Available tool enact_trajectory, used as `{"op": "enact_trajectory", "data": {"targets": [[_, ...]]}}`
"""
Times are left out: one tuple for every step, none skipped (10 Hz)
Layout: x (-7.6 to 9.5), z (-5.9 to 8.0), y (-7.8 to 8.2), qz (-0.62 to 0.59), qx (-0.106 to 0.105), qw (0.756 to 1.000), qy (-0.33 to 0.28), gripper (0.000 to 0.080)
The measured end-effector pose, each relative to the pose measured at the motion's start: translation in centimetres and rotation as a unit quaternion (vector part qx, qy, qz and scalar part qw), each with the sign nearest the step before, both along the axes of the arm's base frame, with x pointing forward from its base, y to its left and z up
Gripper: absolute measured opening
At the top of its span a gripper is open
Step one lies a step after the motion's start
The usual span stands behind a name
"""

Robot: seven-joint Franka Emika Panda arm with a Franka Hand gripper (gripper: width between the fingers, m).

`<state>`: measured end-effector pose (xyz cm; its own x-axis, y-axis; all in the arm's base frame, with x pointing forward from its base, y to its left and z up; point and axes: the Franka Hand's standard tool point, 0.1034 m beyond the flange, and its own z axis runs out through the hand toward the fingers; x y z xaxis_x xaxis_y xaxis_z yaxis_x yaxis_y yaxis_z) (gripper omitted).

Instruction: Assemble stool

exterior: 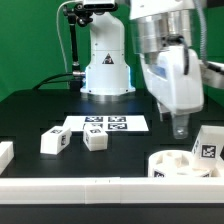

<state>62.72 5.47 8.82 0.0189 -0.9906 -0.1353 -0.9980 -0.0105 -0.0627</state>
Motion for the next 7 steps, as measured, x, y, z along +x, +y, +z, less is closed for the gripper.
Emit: {"op": "enact_trajectory", "data": {"targets": [[0.0,0.0,0.3,0.003,0.001,1.0,-0.001,0.0649],[0.0,0.0,0.4,0.003,0.001,1.0,-0.001,0.0649],[0.0,0.0,0.4,0.003,0.001,1.0,-0.001,0.0649],[0.0,-0.1,0.4,0.003,0.001,1.0,0.0,0.0649],[-0.1,-0.1,0.4,0.006,0.0,1.0,0.0,0.0649],[-0.5,-0.3,0.1,0.055,-0.005,0.998,-0.004,0.0649],[-1.2,-0.5,-0.6,0.096,-0.009,0.995,-0.006,0.0649]]}}
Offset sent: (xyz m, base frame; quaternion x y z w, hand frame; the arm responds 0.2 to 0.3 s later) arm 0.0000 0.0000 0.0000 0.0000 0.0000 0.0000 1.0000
